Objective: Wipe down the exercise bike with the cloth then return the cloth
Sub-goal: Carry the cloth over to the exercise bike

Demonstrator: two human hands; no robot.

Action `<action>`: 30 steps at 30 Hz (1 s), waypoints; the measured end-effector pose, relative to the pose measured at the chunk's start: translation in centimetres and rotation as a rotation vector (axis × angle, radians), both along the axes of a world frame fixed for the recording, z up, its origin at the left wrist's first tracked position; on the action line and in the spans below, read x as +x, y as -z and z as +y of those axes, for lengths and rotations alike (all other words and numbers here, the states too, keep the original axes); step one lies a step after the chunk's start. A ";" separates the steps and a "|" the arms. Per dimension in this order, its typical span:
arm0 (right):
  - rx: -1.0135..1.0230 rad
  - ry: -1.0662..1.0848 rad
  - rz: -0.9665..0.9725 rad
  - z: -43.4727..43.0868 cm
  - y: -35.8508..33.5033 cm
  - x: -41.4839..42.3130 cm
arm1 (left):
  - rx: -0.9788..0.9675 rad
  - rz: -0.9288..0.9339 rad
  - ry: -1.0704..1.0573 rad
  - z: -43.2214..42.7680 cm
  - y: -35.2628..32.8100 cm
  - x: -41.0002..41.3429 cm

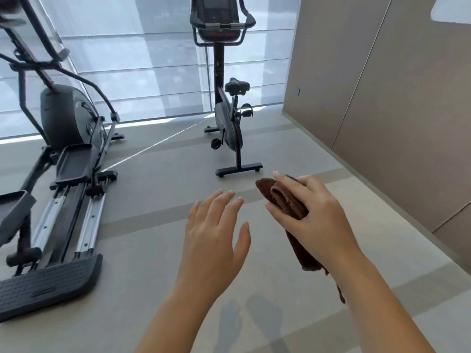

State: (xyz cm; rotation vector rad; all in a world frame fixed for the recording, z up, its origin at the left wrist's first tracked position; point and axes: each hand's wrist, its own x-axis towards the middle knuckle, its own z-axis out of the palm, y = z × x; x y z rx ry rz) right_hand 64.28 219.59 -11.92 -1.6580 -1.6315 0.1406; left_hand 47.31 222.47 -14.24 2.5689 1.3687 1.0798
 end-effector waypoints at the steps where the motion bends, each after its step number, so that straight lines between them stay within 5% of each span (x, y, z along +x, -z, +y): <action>1: -0.005 -0.017 -0.001 1.9 0.1 0.1 | -0.014 0.005 -0.011 1.6 0.2 0.1; 18: -0.063 -0.135 -0.071 40.3 1.4 -6.8 | -0.050 -0.146 -0.140 39.2 2.5 -6.8; 30: -0.049 -0.156 -0.019 61.8 2.3 -9.2 | -0.009 -0.087 -0.139 59.9 3.0 -8.9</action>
